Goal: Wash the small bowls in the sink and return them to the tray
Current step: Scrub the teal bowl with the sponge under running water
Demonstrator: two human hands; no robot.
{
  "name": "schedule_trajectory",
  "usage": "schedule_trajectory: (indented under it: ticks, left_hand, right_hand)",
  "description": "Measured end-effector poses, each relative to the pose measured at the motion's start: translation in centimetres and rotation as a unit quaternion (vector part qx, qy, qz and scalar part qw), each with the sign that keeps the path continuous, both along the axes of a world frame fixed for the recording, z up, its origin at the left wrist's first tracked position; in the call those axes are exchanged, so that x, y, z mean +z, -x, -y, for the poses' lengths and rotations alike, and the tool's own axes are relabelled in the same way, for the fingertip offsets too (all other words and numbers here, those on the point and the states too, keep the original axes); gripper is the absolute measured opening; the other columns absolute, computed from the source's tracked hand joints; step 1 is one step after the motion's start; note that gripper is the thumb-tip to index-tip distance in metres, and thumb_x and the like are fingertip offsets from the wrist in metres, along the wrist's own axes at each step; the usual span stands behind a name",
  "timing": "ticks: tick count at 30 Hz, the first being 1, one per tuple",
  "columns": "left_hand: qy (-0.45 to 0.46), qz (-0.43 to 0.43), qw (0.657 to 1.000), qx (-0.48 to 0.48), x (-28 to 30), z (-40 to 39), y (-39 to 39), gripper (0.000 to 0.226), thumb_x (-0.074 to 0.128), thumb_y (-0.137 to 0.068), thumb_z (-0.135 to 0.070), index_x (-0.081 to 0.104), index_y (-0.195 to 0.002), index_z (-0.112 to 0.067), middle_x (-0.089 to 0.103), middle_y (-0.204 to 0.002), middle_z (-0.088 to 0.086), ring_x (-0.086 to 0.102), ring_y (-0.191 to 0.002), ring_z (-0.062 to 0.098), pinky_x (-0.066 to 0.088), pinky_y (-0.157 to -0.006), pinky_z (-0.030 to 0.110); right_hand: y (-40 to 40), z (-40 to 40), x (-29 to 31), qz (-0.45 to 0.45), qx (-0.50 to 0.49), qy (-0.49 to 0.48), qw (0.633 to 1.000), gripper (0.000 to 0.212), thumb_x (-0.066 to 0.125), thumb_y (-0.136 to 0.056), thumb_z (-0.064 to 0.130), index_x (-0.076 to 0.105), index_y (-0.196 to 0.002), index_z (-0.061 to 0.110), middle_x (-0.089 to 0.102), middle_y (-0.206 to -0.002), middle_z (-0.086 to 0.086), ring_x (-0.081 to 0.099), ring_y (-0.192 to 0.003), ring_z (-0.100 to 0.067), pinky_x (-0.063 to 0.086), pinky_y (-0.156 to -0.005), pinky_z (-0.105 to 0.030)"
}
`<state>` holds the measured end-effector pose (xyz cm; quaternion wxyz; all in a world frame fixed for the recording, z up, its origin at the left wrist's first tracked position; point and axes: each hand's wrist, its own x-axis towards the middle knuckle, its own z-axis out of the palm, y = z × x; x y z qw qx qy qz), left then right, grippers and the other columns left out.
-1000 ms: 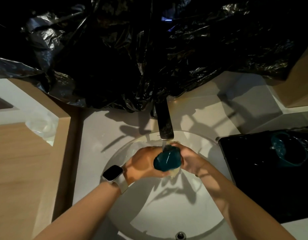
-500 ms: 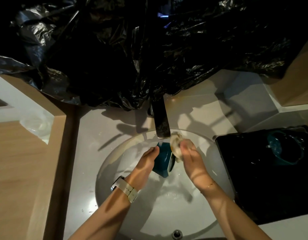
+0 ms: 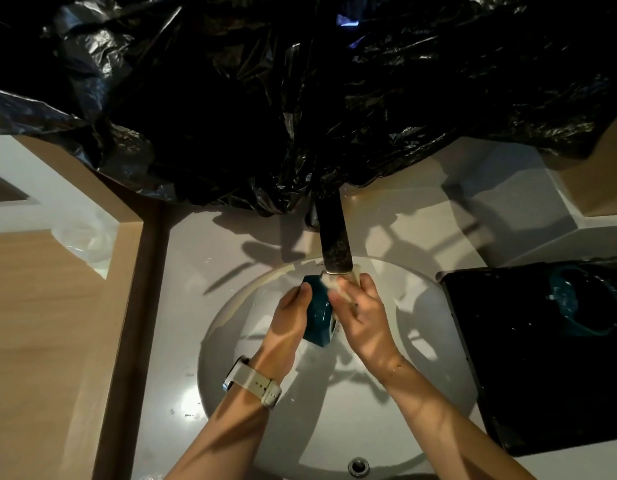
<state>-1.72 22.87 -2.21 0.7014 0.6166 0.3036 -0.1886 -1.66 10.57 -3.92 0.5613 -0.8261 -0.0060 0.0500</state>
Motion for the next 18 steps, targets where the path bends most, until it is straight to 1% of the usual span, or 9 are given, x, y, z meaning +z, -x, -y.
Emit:
schedule_trajectory:
  ticks: [2, 5, 7, 9, 11, 12, 15, 17, 18]
  left_hand:
    - [-0.015, -0.001, 1.000, -0.010, 0.2, -0.1, 0.0, 0.030, 0.045, -0.103, -0.028, 0.063, -0.112, -0.007, 0.070, -0.106, 0.015, 0.067, -0.091, 0.024, 0.053, -0.083, 0.033]
    - [-0.044, 0.006, 0.999, -0.018, 0.3, -0.6, 0.1, 0.028, 0.048, -0.102, -0.028, 0.064, -0.103, -0.005, 0.070, -0.097, 0.018, 0.069, -0.085, 0.029, 0.055, -0.070, 0.033]
    - [-0.058, 0.005, 0.998, -0.022, 0.2, -0.9, 0.3, 0.023, 0.049, -0.101, -0.028, 0.064, -0.096, -0.012, 0.070, -0.096, 0.014, 0.068, -0.087, 0.028, 0.053, -0.070, 0.030]
    - [-0.057, 0.006, 0.998, -0.019, 0.2, -0.8, 0.7, 0.023, 0.046, -0.102, -0.022, 0.062, -0.093, -0.010, 0.068, -0.088, 0.011, 0.069, -0.076, 0.018, 0.051, -0.060, 0.021]
    - [-0.031, 0.013, 0.999, -0.021, 0.4, -0.6, 1.3, 0.024, 0.041, -0.104, -0.015, 0.060, -0.099, 0.000, 0.067, -0.083, 0.013, 0.067, -0.059, 0.008, 0.050, -0.050, 0.016]
    - [-0.022, 0.019, 0.999, -0.025, 0.6, -0.5, 1.7, 0.025, 0.040, -0.104, -0.014, 0.059, -0.101, 0.003, 0.067, -0.081, 0.015, 0.067, -0.055, 0.009, 0.050, -0.048, 0.017]
    - [-0.020, 0.041, 0.998, -0.040, 0.4, -0.6, 2.1, 0.029, 0.043, -0.103, -0.017, 0.059, -0.099, 0.007, 0.069, -0.075, 0.016, 0.067, -0.053, 0.015, 0.050, -0.046, 0.022]
    - [-0.033, 0.031, 0.999, -0.019, 0.3, -0.7, 1.8, 0.028, 0.044, -0.103, -0.018, 0.060, -0.092, 0.003, 0.068, -0.076, 0.015, 0.066, -0.052, 0.011, 0.048, -0.045, 0.018]
    - [-0.038, 0.023, 0.999, -0.009, 0.3, -0.8, 1.6, 0.028, 0.044, -0.103, -0.018, 0.060, -0.089, 0.000, 0.067, -0.076, 0.015, 0.066, -0.052, 0.009, 0.048, -0.046, 0.015]
  right_hand:
    - [-1.1, -0.4, -0.3, 0.004, -0.007, -0.026, 1.000, 0.013, 0.058, -0.094, 0.021, 0.071, -0.097, 0.020, 0.047, -0.098, 0.004, 0.057, -0.088, -0.005, 0.045, -0.082, -0.015]
    - [-2.9, -0.3, -1.4, -0.080, -0.042, -0.053, 0.995, 0.014, 0.063, -0.092, 0.018, 0.071, -0.086, 0.008, 0.051, -0.095, -0.006, 0.060, -0.086, -0.023, 0.050, -0.079, -0.033]
    - [-2.5, -0.4, -1.6, -0.088, -0.043, -0.077, 0.992, 0.015, 0.063, -0.091, 0.014, 0.073, -0.089, 0.002, 0.051, -0.094, -0.006, 0.060, -0.085, -0.014, 0.048, -0.078, -0.029]
    - [-1.7, -0.7, -1.3, -0.056, 0.000, -0.067, 0.996, 0.016, 0.065, -0.090, 0.019, 0.075, -0.097, 0.009, 0.058, -0.101, -0.006, 0.061, -0.091, -0.002, 0.047, -0.084, -0.018]
    - [-1.5, -1.3, -1.5, -0.038, 0.059, -0.022, 0.997, 0.019, 0.066, -0.089, 0.030, 0.076, -0.099, 0.017, 0.067, -0.106, -0.007, 0.063, -0.099, -0.007, 0.047, -0.091, -0.020]
    - [-2.0, -1.5, -1.9, -0.069, 0.046, -0.027, 0.996, 0.021, 0.065, -0.089, 0.030, 0.075, -0.098, 0.014, 0.069, -0.103, -0.010, 0.065, -0.096, -0.011, 0.048, -0.088, -0.022]
    - [-3.4, -1.2, -3.2, -0.168, -0.062, -0.111, 0.978, 0.035, 0.066, -0.087, 0.018, 0.061, -0.102, -0.013, 0.065, -0.090, -0.017, 0.065, -0.074, -0.010, 0.050, -0.072, -0.023]
    - [-3.0, -1.5, -3.0, -0.145, -0.067, -0.106, 0.981, 0.049, 0.068, -0.082, 0.034, 0.062, -0.100, -0.011, 0.064, -0.092, -0.022, 0.064, -0.078, -0.014, 0.051, -0.074, -0.027]
    - [-2.6, -1.9, -2.6, -0.124, -0.039, -0.098, 0.987, 0.047, 0.066, -0.081, 0.039, 0.067, -0.098, -0.005, 0.066, -0.095, -0.021, 0.065, -0.085, -0.017, 0.052, -0.079, -0.029]
